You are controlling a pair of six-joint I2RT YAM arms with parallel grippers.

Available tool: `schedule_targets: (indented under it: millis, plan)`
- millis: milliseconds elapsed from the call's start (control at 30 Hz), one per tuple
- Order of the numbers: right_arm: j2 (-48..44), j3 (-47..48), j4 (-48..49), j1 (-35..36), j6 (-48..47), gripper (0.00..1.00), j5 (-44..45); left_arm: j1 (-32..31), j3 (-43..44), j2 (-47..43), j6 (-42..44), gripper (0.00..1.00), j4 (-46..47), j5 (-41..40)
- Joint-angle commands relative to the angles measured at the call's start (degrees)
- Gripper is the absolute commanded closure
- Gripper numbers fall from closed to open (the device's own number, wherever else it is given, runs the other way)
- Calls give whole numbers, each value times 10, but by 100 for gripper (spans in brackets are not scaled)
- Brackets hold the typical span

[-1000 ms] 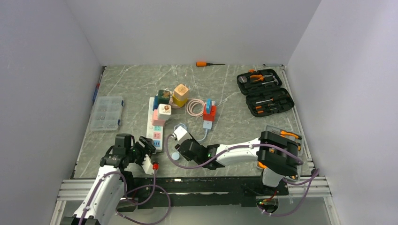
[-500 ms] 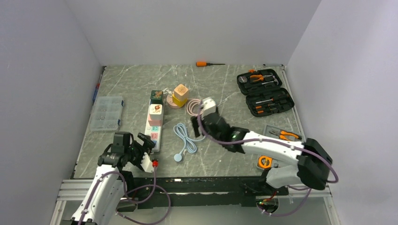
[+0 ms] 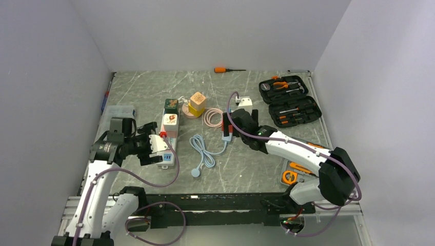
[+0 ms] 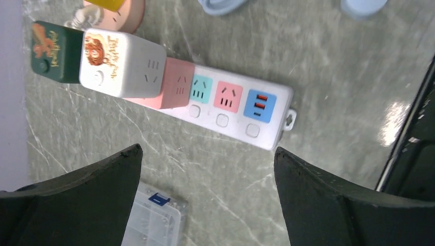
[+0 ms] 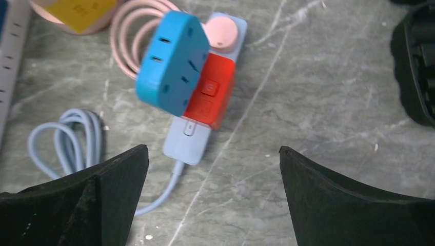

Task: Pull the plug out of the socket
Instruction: Move the socket to the center of the board.

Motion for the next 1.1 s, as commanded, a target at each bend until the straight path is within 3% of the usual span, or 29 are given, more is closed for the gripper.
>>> schedule_targets:
  millis: [0, 133, 233, 467, 567, 833, 1067]
  plan:
    - [-7, -5, 4, -21, 32, 0, -3, 0, 46, -39, -146, 1, -35, 75]
    - [-26, -21, 17, -51, 39, 0, -39, -12, 72, -46, -237, 1, -1, 98]
    - [-32, -24, 23, -77, 41, 0, -68, -46, 98, -6, -333, 1, 31, 66]
    - [-20, 0, 26, -148, 57, 0, -129, -222, 274, 227, -446, 1, -15, -117]
    - [-4, 12, 33, -185, 74, 0, -161, -257, 337, 294, -481, 1, 0, -122]
    - [112, 89, 26, -245, 95, 6, -189, -323, 309, 369, -548, 1, 130, -102]
    - [238, 173, 24, -249, 84, 14, -206, -332, 255, 401, -615, 1, 204, -117]
